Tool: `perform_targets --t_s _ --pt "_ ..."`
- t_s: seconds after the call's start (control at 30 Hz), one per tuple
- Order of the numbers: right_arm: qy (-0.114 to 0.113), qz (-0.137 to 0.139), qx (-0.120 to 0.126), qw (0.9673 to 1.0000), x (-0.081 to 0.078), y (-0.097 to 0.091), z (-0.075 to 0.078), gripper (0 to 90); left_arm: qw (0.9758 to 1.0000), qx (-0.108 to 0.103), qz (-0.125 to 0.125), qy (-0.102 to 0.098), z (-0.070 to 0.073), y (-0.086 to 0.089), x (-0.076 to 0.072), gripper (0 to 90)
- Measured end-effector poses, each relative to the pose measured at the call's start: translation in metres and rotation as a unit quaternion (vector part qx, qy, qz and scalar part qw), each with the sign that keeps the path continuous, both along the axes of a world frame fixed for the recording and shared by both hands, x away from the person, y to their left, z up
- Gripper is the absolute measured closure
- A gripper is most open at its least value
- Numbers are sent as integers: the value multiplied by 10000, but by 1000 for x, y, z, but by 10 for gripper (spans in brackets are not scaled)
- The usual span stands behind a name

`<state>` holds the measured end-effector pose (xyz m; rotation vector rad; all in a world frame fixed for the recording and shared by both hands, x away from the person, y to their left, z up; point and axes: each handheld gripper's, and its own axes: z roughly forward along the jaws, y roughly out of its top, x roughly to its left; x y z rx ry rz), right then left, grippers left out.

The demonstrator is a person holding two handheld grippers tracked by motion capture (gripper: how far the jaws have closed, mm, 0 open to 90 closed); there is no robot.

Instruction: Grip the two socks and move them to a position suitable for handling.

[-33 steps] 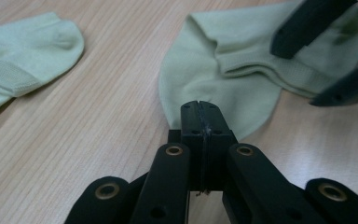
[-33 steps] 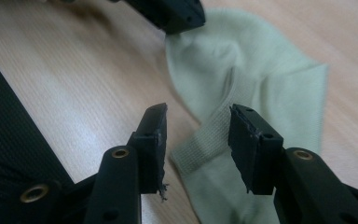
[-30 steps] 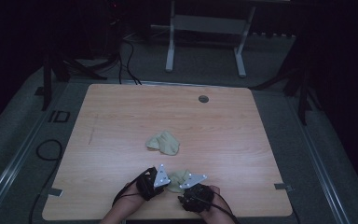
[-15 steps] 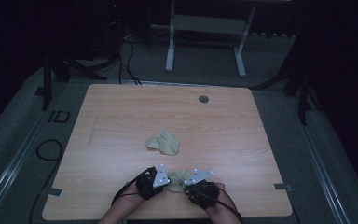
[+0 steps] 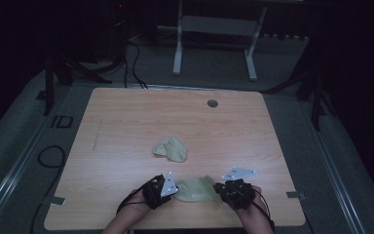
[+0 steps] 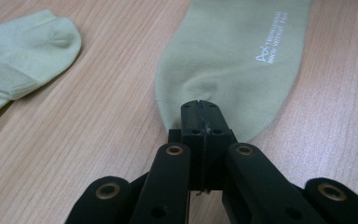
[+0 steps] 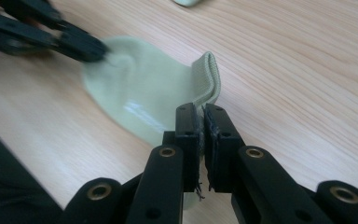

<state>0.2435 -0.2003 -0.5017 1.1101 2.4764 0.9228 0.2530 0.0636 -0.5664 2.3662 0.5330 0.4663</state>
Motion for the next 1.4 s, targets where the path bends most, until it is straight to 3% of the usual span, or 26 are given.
perform_targets --t_s 0.4,0.57,0.7,0.9,0.93,0.97,1.17,1.3,1.4 --pt "455 -509 -67 9976 11 -40 -30 842 9999 -55 -94 94 0 -3 0 894" --pt "451 -606 -164 9970 15 -43 -39 826 9998 -126 -53 177 0 -7 -1 893" --pt "432 -702 -331 9960 21 -46 -46 761 9995 -193 -17 257 0 -9 -1 889" --pt "428 -737 -344 9958 22 -48 -44 718 9993 -258 22 280 0 -8 0 810" --pt "426 -715 -278 9961 21 -49 -41 694 9982 -361 -49 471 1 -7 2 750" --pt "424 -717 -261 9962 21 -50 -40 692 9979 -384 -27 524 2 -6 3 700" --pt "390 -771 -101 9962 25 -58 -30 585 9972 -567 78 487 10 -3 2 538" --pt "344 -777 -129 9963 30 -63 -23 572 9958 -738 167 524 18 3 0 535" --pt "286 -775 -167 9964 36 -64 -17 566 9962 -700 238 464 22 8 -3 536"
